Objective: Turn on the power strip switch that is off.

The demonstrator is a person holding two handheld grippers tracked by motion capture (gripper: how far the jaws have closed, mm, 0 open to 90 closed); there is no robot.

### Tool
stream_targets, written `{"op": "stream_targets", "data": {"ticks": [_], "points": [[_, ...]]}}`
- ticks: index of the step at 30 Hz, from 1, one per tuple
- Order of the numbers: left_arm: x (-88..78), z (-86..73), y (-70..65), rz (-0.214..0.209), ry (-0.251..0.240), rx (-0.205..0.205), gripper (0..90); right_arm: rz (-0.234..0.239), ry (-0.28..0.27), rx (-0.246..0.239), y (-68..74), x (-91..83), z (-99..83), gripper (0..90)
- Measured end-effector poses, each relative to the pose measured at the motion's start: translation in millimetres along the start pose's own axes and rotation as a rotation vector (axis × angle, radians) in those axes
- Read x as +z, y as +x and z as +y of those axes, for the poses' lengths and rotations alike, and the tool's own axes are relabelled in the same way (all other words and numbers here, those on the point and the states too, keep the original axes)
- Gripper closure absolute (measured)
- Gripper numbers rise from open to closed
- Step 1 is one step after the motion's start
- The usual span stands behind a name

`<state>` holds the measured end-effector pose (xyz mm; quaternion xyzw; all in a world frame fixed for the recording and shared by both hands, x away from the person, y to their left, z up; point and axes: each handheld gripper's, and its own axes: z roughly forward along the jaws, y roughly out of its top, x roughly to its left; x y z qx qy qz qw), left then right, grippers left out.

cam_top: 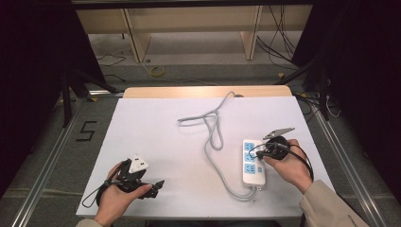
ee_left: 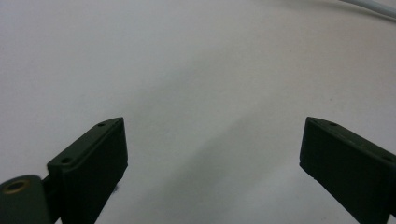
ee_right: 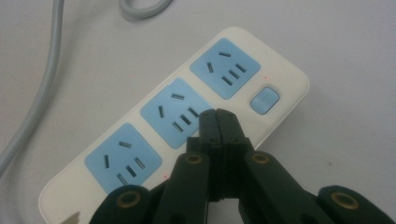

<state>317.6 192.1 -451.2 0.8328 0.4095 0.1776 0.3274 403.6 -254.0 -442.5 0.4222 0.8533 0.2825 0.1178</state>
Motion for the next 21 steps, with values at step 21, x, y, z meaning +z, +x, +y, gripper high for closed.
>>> {"op": "stream_targets", "data": {"ticks": [21], "points": [[-0.1, -0.1, -0.6, 0.000, -0.002, -0.002, 7.2, 0.000, 0.037, 0.028, -0.1, 2.6, 3.0, 90.0]]}}
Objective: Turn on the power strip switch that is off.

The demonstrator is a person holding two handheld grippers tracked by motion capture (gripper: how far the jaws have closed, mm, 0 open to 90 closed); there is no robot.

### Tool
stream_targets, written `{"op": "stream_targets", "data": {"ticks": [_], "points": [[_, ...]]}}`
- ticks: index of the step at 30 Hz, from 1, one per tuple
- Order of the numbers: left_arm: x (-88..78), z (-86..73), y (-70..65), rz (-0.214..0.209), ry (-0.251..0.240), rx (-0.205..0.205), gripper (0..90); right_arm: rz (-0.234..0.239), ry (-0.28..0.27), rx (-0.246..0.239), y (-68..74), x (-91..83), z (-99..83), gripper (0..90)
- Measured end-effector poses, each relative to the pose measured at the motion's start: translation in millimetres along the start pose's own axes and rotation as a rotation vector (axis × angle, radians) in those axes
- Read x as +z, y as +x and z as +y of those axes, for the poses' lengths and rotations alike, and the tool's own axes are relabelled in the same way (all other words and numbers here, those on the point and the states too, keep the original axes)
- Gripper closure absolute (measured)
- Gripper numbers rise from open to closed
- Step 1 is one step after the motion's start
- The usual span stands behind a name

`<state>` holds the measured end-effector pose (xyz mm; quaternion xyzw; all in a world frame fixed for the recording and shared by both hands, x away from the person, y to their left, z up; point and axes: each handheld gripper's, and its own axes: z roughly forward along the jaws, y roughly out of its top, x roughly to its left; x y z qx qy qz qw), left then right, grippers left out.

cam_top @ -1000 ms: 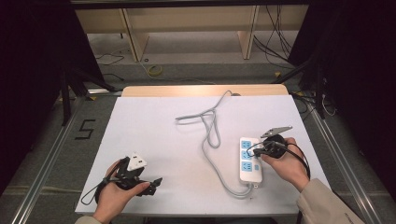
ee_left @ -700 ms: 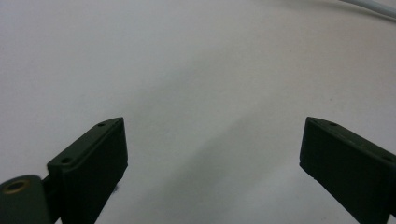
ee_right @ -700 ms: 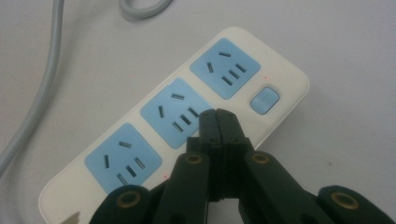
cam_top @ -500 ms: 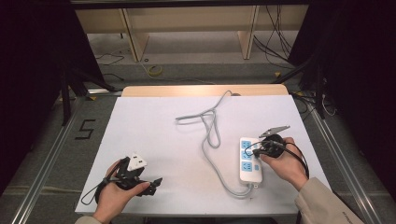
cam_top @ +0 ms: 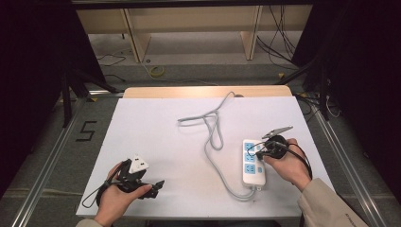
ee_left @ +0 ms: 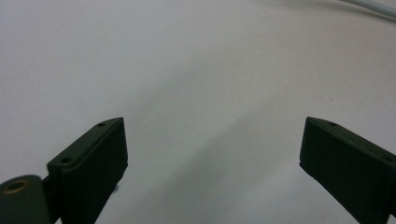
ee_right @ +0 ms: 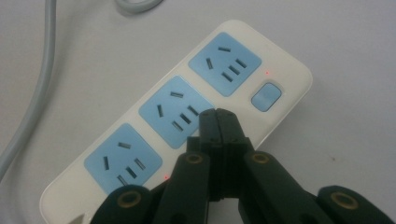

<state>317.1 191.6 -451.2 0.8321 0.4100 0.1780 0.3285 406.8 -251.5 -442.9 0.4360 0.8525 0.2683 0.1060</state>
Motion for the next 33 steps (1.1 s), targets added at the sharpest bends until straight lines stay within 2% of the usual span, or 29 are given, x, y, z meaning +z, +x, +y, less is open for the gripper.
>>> {"op": "stream_targets", "data": {"ticks": [12, 33], "points": [[0.0, 0.1, -0.3, 0.001, 0.001, 0.005, 7.2, 0.003, 0.011, 0.012, -0.7, 0.4, 0.9, 90.0], [0.5, 0.1, -1.2, 0.001, 0.000, 0.003, 7.2, -0.019, 0.035, 0.019, 2.6, 1.2, 4.0, 90.0]]}}
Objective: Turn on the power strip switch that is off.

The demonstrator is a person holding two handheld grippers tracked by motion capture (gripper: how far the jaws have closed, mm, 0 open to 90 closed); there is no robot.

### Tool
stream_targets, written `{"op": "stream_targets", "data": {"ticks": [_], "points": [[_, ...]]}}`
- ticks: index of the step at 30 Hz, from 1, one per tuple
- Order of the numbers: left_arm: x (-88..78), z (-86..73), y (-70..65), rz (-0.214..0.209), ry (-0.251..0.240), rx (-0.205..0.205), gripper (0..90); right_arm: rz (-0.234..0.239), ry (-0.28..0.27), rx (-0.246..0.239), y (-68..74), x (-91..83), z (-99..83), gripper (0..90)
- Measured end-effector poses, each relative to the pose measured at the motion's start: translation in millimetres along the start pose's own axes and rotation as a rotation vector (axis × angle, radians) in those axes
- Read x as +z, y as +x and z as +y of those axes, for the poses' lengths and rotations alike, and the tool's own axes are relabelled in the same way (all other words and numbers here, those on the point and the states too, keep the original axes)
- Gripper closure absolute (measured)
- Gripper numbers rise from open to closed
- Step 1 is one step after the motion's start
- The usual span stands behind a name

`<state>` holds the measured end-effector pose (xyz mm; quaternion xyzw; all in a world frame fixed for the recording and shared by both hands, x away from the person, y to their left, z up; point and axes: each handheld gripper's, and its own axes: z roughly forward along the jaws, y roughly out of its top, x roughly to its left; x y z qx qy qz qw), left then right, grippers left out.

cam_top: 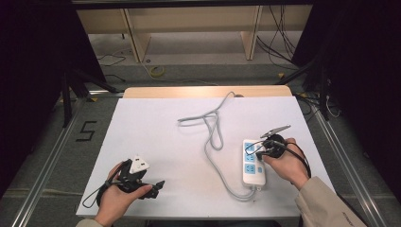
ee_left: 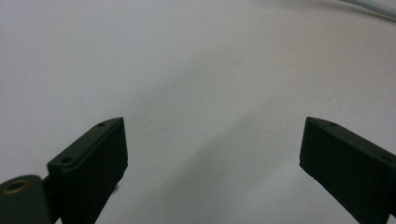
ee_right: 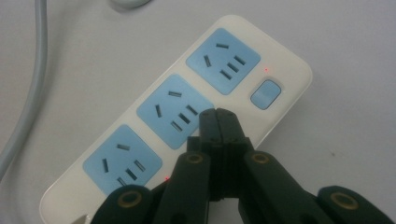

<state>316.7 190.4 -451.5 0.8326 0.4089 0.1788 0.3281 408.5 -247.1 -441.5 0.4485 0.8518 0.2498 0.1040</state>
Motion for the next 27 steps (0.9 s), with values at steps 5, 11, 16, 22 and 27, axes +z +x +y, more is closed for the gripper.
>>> {"op": "stream_targets", "data": {"ticks": [5, 11, 16, 22, 27], "points": [[0.1, 0.3, 0.1, -0.002, 0.004, 0.003, 7.2, 0.000, 0.002, 0.003, 0.0, 0.0, 0.3, 90.0], [0.4, 0.3, 0.0, -0.002, 0.004, 0.002, 7.3, -0.008, 0.010, 0.008, 0.7, 0.2, 1.2, 90.0], [0.5, 0.3, -0.2, -0.003, 0.004, 0.001, 7.3, -0.007, 0.013, 0.011, 0.9, 0.3, 1.7, 90.0], [0.8, 0.4, -0.4, -0.004, 0.005, 0.002, 7.5, -0.007, 0.015, 0.015, 0.8, 0.3, 1.9, 90.0], [0.8, 0.4, -0.4, -0.004, 0.004, 0.002, 7.5, -0.008, 0.017, 0.018, 0.6, 0.5, 2.0, 90.0]]}}
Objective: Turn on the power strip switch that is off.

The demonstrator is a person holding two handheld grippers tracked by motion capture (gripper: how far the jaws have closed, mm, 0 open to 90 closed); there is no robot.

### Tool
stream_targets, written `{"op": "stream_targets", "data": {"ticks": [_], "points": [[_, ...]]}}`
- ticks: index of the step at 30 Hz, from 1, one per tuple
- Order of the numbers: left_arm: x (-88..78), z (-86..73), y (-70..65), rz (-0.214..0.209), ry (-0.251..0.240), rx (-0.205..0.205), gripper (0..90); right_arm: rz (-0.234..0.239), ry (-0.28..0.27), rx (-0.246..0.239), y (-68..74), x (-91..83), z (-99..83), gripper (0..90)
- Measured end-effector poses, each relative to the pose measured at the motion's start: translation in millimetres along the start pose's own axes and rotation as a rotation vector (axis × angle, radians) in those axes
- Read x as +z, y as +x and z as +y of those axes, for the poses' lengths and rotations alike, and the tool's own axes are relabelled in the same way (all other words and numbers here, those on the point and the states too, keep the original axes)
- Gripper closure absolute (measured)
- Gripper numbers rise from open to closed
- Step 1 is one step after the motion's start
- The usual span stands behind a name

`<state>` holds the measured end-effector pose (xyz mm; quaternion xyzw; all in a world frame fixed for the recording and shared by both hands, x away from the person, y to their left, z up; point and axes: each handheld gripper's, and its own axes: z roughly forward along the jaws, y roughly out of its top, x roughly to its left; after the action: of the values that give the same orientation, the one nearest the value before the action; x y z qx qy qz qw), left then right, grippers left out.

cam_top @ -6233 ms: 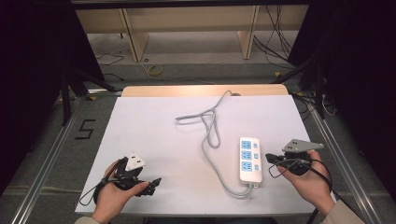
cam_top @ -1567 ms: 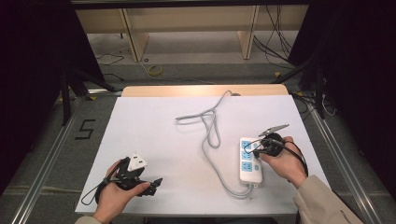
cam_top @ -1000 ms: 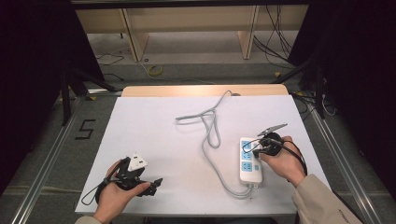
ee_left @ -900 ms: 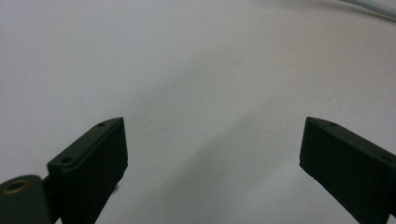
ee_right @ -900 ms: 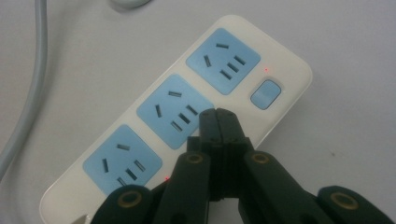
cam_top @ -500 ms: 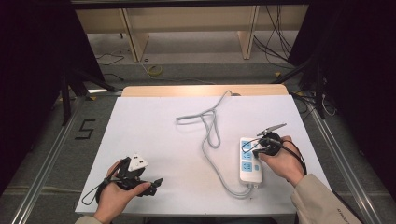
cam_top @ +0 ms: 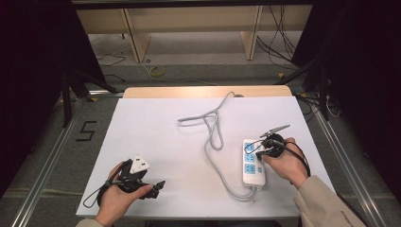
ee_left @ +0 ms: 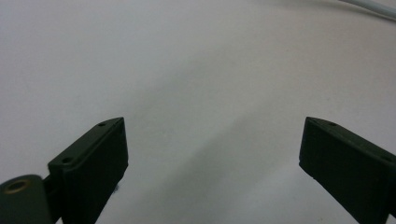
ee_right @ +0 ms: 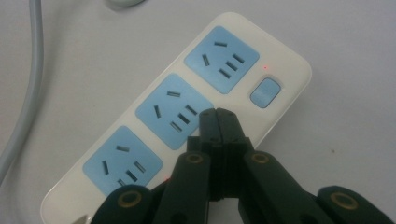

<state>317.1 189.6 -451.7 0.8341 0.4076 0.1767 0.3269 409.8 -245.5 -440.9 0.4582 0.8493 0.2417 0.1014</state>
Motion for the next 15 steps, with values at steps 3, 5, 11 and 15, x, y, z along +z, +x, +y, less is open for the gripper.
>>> {"op": "stream_targets", "data": {"ticks": [3, 5, 11, 15], "points": [[0.1, 0.0, 0.0, 0.000, 0.000, -0.001, 7.5, 0.004, 0.001, 0.008, -0.2, 0.0, 0.1, 90.0], [0.1, 0.0, 0.0, 0.000, 0.000, 0.000, 7.5, 0.005, 0.002, 0.010, -0.4, 0.2, 0.1, 90.0], [0.0, 0.1, -0.1, 0.000, -0.001, 0.001, 7.5, 0.005, 0.009, 0.006, 1.8, 1.0, 0.2, 90.0], [0.1, 0.1, -0.2, 0.000, -0.001, 0.001, 7.5, 0.009, 0.007, 0.008, 1.2, 1.0, 0.0, 90.0]]}}
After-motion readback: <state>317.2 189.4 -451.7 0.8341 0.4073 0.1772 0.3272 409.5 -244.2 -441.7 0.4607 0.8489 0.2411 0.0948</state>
